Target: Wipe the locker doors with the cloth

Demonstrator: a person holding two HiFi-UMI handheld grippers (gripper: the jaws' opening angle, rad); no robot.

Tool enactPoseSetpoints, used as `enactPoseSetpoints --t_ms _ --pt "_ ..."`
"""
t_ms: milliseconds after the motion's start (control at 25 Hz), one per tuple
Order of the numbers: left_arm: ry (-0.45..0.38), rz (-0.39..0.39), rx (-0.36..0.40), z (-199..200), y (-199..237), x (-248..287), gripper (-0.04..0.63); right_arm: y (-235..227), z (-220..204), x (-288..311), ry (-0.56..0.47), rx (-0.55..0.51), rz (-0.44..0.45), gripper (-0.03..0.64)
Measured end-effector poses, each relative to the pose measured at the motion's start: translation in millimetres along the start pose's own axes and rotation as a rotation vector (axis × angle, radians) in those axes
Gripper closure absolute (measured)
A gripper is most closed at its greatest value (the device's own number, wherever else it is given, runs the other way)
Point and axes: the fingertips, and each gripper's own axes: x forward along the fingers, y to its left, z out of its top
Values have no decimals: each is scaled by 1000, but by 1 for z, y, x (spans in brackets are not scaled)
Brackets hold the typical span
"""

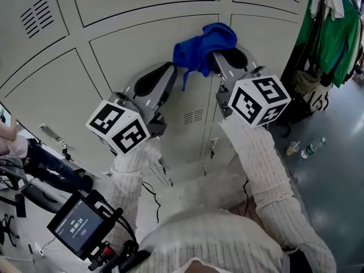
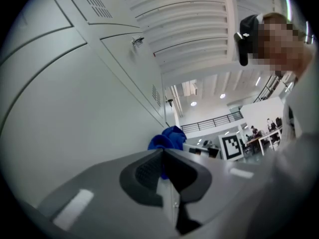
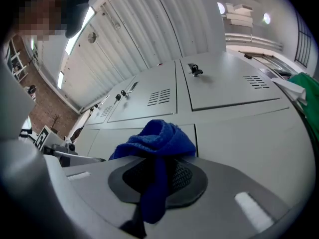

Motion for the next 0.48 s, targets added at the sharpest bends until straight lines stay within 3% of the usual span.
enactPoseSetpoints --t_ms 320,480 --pt "92 10 -106 -55 -5 -7 589 11 -57 -21 96 41 -17 568" --pt "144 12 -205 -94 -8 -18 589 17 -98 -35 179 93 -26 568"
